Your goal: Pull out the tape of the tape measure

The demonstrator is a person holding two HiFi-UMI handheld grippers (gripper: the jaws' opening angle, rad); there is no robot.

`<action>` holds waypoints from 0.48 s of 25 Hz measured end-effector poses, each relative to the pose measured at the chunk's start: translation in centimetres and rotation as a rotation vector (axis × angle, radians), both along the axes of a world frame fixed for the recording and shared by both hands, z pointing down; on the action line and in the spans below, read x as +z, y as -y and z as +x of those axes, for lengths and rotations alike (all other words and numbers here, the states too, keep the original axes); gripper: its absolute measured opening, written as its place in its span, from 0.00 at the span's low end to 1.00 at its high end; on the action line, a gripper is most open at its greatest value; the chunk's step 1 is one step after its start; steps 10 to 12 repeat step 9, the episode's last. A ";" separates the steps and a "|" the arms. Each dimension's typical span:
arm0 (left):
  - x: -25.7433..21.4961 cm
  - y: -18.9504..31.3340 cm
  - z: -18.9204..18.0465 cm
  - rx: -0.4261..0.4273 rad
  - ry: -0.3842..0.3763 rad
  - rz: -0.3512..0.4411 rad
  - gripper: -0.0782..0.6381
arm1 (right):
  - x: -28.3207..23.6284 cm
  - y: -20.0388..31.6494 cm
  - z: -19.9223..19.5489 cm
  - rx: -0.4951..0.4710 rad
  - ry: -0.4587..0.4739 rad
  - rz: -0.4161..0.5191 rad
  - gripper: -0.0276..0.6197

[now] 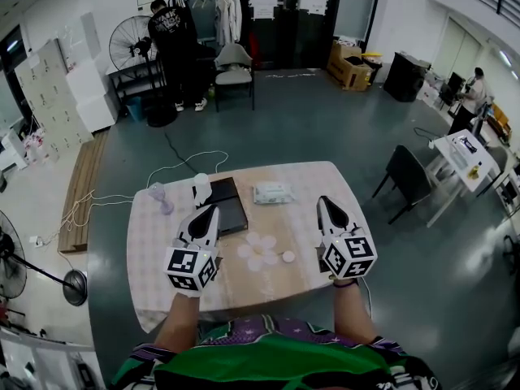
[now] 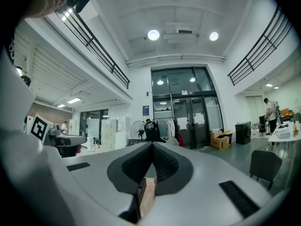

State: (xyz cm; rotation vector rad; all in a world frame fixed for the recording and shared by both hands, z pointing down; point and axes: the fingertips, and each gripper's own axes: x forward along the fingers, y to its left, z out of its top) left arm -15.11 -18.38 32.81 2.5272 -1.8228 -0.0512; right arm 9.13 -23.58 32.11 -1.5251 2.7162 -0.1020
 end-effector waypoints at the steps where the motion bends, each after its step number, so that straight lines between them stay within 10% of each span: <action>1: 0.0 0.0 -0.1 -0.001 -0.002 0.000 0.14 | 0.0 0.1 -0.1 0.001 -0.003 0.000 0.05; 12: 0.7 0.2 -0.3 -0.002 -0.004 -0.006 0.14 | 0.5 0.1 -1.0 -0.030 -0.014 0.021 0.05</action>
